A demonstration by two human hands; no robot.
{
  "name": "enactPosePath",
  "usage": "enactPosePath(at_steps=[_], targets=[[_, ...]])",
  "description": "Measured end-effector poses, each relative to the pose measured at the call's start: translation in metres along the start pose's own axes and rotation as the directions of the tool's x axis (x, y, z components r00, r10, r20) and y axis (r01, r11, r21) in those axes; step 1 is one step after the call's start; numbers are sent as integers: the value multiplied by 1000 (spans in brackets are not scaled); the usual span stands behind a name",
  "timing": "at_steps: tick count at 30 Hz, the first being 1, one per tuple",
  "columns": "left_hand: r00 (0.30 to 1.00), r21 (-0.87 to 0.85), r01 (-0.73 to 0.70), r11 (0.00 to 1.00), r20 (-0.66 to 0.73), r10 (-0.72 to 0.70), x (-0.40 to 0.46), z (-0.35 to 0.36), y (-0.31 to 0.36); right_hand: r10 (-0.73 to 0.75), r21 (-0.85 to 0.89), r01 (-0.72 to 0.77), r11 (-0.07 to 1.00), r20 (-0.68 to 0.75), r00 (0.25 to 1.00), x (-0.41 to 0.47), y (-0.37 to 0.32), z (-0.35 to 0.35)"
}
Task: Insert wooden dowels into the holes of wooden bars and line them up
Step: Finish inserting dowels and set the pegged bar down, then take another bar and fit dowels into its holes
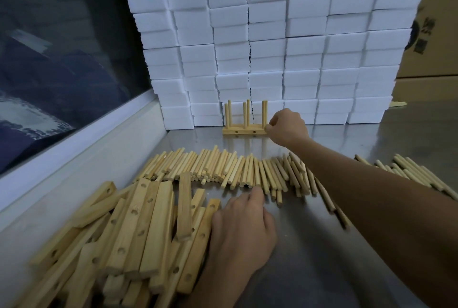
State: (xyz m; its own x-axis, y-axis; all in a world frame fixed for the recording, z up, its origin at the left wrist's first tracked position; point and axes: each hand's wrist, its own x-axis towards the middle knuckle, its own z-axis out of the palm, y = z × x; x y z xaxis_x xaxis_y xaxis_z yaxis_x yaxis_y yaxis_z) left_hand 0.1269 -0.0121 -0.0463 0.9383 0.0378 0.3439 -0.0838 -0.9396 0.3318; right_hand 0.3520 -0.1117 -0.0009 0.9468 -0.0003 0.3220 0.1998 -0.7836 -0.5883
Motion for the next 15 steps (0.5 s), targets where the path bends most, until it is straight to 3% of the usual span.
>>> enactPosePath(at_steps=[5,9,15], targets=[[999,85,-18,996,-33,20,-3,0,2,-74,114,81,990,-65,995,-48,-9,-32],[991,177,21,984,-137,4,-6,-5,6,-76,242,103,965,-116,990,-94,-8,-54],[976,411,216,886,-117,-184,-11,-20,5,-91,296,150,943,-203,975,-153,15,-69]])
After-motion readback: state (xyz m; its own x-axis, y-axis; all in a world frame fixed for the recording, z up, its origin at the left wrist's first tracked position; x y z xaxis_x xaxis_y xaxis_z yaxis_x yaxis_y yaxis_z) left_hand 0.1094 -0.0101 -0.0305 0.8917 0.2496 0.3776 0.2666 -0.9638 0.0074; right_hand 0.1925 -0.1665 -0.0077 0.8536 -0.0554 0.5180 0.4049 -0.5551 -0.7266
